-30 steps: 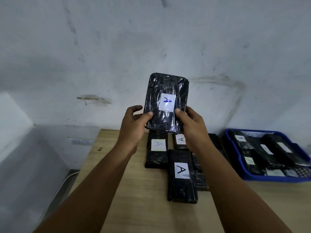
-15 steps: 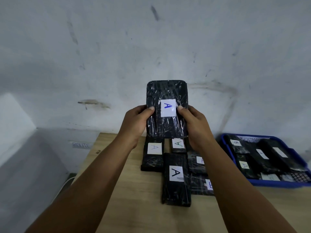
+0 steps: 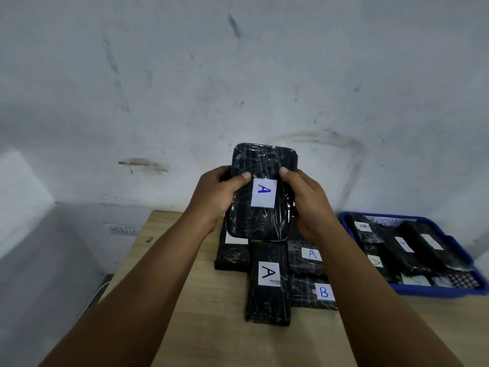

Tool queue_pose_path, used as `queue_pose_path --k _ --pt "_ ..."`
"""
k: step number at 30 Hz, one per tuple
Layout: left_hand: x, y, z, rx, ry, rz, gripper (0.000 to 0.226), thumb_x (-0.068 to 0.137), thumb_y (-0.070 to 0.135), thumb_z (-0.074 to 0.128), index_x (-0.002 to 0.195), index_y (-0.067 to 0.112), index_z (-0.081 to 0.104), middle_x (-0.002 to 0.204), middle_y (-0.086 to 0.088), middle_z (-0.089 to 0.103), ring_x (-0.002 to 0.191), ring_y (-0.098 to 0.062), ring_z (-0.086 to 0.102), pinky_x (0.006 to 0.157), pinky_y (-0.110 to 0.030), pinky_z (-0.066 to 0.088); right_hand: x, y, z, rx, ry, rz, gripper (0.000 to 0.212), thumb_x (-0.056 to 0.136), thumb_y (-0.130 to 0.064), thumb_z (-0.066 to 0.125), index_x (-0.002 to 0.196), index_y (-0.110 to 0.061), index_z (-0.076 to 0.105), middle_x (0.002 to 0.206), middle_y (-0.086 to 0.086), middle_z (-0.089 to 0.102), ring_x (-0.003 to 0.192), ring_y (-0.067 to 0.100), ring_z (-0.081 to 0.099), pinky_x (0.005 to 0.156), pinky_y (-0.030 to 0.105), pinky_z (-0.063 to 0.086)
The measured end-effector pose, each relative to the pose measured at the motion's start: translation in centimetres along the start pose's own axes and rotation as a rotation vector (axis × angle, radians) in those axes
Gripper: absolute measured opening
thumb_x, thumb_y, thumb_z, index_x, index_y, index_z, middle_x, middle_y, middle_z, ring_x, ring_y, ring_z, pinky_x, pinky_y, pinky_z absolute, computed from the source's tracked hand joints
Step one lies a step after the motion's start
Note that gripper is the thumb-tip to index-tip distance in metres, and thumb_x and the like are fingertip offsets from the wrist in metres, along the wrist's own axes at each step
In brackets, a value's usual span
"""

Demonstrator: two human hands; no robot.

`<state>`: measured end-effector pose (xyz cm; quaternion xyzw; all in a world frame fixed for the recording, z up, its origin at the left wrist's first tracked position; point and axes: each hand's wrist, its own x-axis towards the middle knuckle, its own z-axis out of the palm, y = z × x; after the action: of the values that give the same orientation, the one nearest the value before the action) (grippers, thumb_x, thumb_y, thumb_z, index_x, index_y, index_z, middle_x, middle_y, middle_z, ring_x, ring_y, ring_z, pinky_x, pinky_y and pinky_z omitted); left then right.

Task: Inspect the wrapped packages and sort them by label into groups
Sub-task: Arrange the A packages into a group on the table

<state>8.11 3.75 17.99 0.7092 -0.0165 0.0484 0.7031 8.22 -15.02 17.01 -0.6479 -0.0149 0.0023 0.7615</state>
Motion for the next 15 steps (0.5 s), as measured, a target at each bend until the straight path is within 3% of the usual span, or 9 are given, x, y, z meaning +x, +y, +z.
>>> queue_pose_path --k 2,5,8,11,13,15 --pt "-0.6 0.0 0.3 -0.001 -0.028 0.012 0.016 0.095 0.015 0.069 0.109 0.017 0.076 0.097 0.005 0.080 0.088 -0.009 0.076 0.069 -0.015 0.055 -0.1 -0.4 -0.1 -0.004 0.005 -0.038 0.024 0.101 -0.031 0.067 0.119 -0.016 0.073 0.109 0.007 0.080 0.101 0.026 0.077 0.090 0.047 0.061" --pt "-1.0 0.5 0.2 -0.004 -0.061 0.025 0.020 0.094 0.023 0.071 0.114 0.021 0.074 0.104 0.004 0.079 0.095 -0.011 0.076 0.080 -0.026 0.057 -0.2 -0.6 -0.3 -0.068 0.013 -0.113 0.022 0.101 -0.025 0.068 0.120 -0.014 0.072 0.110 0.007 0.080 0.103 0.026 0.077 0.095 0.050 0.061" --pt "-1.0 1.0 -0.2 0.050 -0.056 0.047 0.024 0.094 0.040 0.070 0.115 0.029 0.074 0.107 0.009 0.078 0.100 -0.008 0.074 0.091 -0.032 0.057 -0.5 -0.4 -0.3 -0.138 -0.033 -0.178 0.028 0.102 -0.020 0.066 0.129 -0.014 0.067 0.118 0.005 0.077 0.110 0.022 0.075 0.093 0.042 0.062" --pt "-0.8 1.2 -0.7 0.143 -0.009 0.116 0.027 0.095 0.036 0.071 0.121 0.029 0.071 0.111 0.012 0.077 0.103 -0.001 0.071 0.096 -0.030 0.056 -0.9 -0.7 0.3 -0.208 -0.034 -0.200 0.033 0.102 -0.023 0.068 0.135 -0.022 0.065 0.121 -0.005 0.075 0.111 0.007 0.072 0.090 0.026 0.060" --pt "-0.8 1.0 -1.2 0.172 -0.002 0.168 0.033 0.094 0.024 0.073 0.127 0.029 0.067 0.116 0.013 0.075 0.110 -0.002 0.068 0.099 -0.031 0.055 -1.4 -1.5 0.7 -0.222 -0.037 -0.149 0.037 0.099 -0.038 0.069 0.135 -0.033 0.063 0.122 -0.015 0.072 0.105 -0.006 0.069 0.084 0.018 0.055" --pt "-0.8 0.7 -1.7 0.231 -0.032 0.207 0.042 0.093 0.015 0.073 0.129 0.033 0.064 0.120 0.015 0.072 0.116 -0.003 0.065 0.101 -0.034 0.054 -1.7 -2.0 0.9 -0.201 -0.043 -0.010 0.051 0.090 -0.068 0.063 0.134 -0.042 0.062 0.129 -0.015 0.068 0.112 0.003 0.067 0.094 0.032 0.052"
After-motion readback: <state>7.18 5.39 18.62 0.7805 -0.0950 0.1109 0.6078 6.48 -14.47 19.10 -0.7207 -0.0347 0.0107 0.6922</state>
